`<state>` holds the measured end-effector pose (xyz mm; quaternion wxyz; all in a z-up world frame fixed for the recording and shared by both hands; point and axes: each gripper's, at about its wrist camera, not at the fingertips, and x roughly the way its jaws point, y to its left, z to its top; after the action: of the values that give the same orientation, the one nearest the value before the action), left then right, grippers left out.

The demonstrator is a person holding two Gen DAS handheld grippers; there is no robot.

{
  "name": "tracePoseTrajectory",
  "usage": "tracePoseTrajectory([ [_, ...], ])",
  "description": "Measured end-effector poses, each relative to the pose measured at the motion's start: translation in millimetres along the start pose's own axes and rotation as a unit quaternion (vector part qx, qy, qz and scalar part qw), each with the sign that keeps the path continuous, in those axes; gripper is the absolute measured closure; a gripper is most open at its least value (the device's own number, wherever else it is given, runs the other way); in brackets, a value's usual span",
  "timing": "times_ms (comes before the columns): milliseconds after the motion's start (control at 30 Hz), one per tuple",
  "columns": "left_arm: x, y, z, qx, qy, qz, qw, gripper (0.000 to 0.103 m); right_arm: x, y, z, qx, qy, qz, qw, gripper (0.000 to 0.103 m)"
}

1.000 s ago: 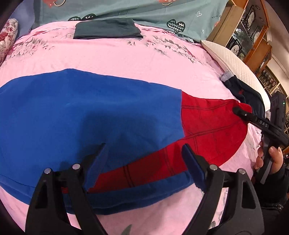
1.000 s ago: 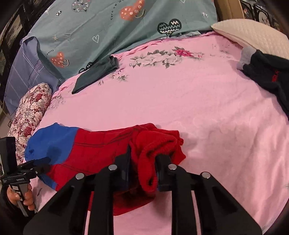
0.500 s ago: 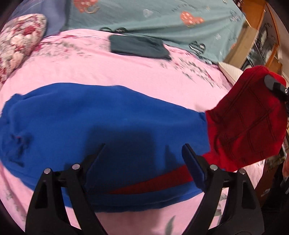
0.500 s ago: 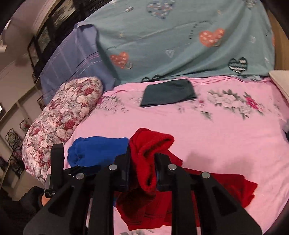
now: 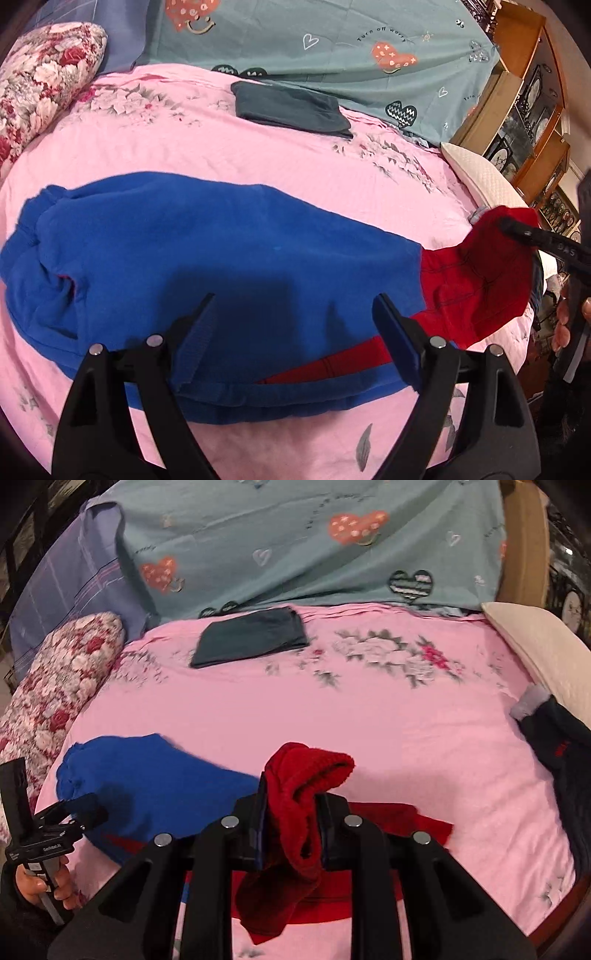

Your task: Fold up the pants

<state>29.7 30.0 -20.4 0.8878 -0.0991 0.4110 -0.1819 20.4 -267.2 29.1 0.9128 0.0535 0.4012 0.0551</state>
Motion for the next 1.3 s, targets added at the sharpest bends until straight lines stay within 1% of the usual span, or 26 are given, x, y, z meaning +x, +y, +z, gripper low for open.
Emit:
tracePoseTrajectory([
  [100, -16, 11, -1, -0.014, -0.017, 0.014, 0.9997, 0.017, 38, 69, 5, -0.055, 0.039, 0.075, 0.995, 0.076],
  [167, -26, 22, -4, -0.028, -0.026, 0.026, 0.9989, 0.016, 69, 111, 3, -0.079, 0.082, 0.126, 0.985, 0.063],
  [200, -31, 30, -6, -0.038, -0.029, 0.036, 0.9982, 0.016, 83, 125, -1, -0.088, 0.101, 0.137, 0.981, 0.054],
  [233, -32, 35, -7, -0.044, -0.028, 0.040, 0.9978, 0.016, 101, 136, -7, -0.098, 0.124, 0.138, 0.978, 0.053],
  [300, -35, 42, -10, -0.056, -0.027, 0.043, 0.9972, 0.016, 113, 138, -15, -0.094, 0.156, 0.141, 0.973, 0.053],
  [367, -36, 39, -11, -0.050, -0.026, 0.033, 0.9978, 0.016, 92, 117, -13, -0.066, 0.130, 0.179, 0.973, 0.053],
  [400, -36, 34, -11, -0.044, -0.025, 0.023, 0.9984, 0.016, 73, 104, -10, -0.060, 0.103, 0.173, 0.978, 0.053],
  [433, -35, 26, -10, -0.033, -0.023, 0.007, 0.9992, 0.016, 50, 87, -8, -0.054, 0.072, 0.154, 0.984, 0.049],
  [467, -33, 18, -10, -0.021, -0.020, -0.009, 0.9995, 0.016, 23, 61, -8, -0.040, 0.042, 0.126, 0.990, 0.045],
  [500, -29, 5, -10, 0.002, -0.013, -0.031, 0.9994, 0.015, 10, 39, -8, -0.025, 0.025, 0.097, 0.995, 0.040],
  [533, -23, -7, -11, 0.021, -0.002, -0.047, 0.9987, 0.014, -5, 14, -12, -0.007, 0.009, 0.056, 0.998, 0.037],
  [567, -16, -17, -13, 0.035, 0.011, -0.057, 0.9977, 0.014, -18, -17, -18, 0.014, -0.002, 0.002, 1.000, 0.037],
  [633, 3, -28, -16, 0.038, 0.048, -0.072, 0.9955, 0.014, -28, -71, -33, 0.060, -0.001, -0.086, 0.995, 0.037],
  [667, 11, -28, -16, 0.028, 0.062, -0.076, 0.9948, 0.014, -28, -103, -46, 0.103, 0.010, -0.102, 0.989, 0.037],
  [733, 25, -25, -17, 0.002, 0.081, -0.082, 0.9933, 0.014, -20, -136, -63, 0.156, 0.027, -0.085, 0.984, 0.037],
  [800, 33, -21, -18, -0.018, 0.086, -0.080, 0.9930, 0.014, 1, -150, -77, 0.187, 0.038, -0.035, 0.981, 0.037],
  [867, 36, -20, -21, -0.025, 0.084, -0.071, 0.9937, 0.014, 24, -149, -87, 0.194, 0.058, -0.017, 0.979, 0.039],
  [900, 36, -19, -22, -0.027, 0.082, -0.064, 0.9942, 0.014, 29, -146, -89, 0.189, 0.052, -0.017, 0.981, 0.048],
  [933, 37, -18, -23, -0.030, 0.081, -0.062, 0.9944, 0.014, 29, -137, -88, 0.171, 0.036, -0.015, 0.984, 0.080],
  [967, 38, -16, -21, -0.033, 0.081, -0.061, 0.9943, 0.014, 31, -136, -87, 0.167, 0.039, 0.006, 0.985, 0.083],
  [1000, 39, -15, -22, -0.037, 0.079, -0.061, 0.9943, 0.014, 30, -136, -85, 0.176, 0.034, 0.027, 0.983, 0.083],
  [1067, 37, -12, -22, -0.040, 0.077, -0.061, 0.9944, 0.014, 13, -132, -81, 0.173, 0.001, 0.053, 0.984, 0.084],
  [1100, 37, -11, -22, -0.042, 0.075, -0.061, 0.9944, 0.014, 2, -125, -76, 0.172, -0.012, 0.068, 0.983, 0.084],
  [1167, 34, -9, -21, -0.044, 0.073, -0.058, 0.9946, 0.014, -19, -102, -59, 0.146, -0.038, 0.087, 0.985, 0.084],
  [1233, 28, -5, -21, -0.046, 0.066, -0.053, 0.9953, 0.014, -33, -65, -40, 0.100, -0.050, 0.099, 0.989, 0.084],
  [1300, 17, 2, -22, -0.050, 0.055, -0.044, 0.9963, 0.014, -33, -7, -19, 0.029, -0.045, 0.116, 0.992, 0.084],
])
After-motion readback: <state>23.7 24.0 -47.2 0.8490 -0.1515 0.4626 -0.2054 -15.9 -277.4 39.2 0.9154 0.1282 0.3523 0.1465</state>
